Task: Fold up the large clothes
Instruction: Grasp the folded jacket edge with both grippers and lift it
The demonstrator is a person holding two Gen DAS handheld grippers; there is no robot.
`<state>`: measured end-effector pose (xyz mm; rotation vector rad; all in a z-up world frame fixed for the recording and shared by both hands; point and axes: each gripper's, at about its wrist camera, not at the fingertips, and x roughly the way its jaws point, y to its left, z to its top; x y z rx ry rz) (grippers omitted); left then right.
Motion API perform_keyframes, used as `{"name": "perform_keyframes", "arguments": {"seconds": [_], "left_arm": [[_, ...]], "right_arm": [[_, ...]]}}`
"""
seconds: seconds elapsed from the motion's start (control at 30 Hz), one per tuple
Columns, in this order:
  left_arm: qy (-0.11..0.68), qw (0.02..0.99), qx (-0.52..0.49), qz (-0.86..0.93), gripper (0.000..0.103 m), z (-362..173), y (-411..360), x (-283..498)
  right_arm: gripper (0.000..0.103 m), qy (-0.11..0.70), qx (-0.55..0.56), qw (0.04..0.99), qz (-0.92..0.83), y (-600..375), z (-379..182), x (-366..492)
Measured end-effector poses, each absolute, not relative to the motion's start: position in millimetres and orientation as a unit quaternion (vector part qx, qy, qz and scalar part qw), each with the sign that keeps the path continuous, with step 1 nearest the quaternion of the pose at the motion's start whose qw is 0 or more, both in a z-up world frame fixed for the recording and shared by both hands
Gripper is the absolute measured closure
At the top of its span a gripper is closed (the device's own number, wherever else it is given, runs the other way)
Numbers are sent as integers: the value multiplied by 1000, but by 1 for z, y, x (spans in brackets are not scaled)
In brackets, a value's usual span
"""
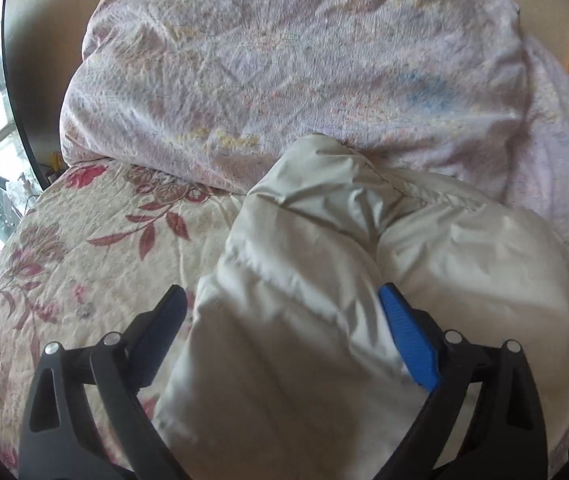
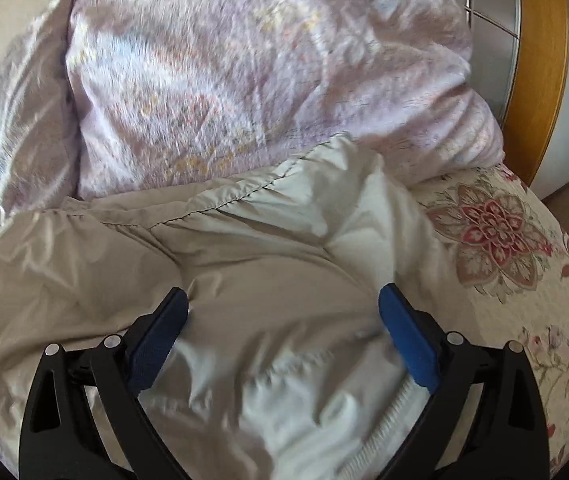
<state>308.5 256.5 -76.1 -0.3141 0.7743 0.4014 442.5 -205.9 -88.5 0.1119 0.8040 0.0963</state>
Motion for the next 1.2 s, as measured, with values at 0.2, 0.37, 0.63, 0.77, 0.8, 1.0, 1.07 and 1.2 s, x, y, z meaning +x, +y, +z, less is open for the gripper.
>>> {"name": "perform_keyframes", "arguments": {"seconds": [0.2, 0.37, 0.63, 0.77, 0.8, 1.0, 1.07, 1.2], "left_arm": [[377, 895, -170, 166, 8, -64, 259, 230], [395, 878, -229, 141, 20, -81, 262, 194], [402, 847, -326, 118, 39, -115, 260, 195], [391, 832, -375, 116, 45, -127, 263, 203], [387, 830, -385, 115, 46, -128, 264, 205], [354, 821, -434, 111, 59, -134, 268, 210], [341, 820, -445, 113, 68, -133, 268, 211], [326, 824, -448, 117, 80, -123, 266, 209]], "right_arm": [[10, 413, 159, 896, 28, -270, -68, 376], [13, 439, 243, 864, 36, -303, -81, 338], [27, 489, 371, 786, 73, -319, -131, 331], [33, 481, 397, 776, 93, -313, -143, 340], [36, 480, 397, 777, 93, -311, -145, 343], [54, 454, 415, 781, 113, -307, -151, 349], [62, 446, 411, 787, 117, -306, -150, 349], [76, 432, 415, 790, 131, -307, -144, 349]]}}
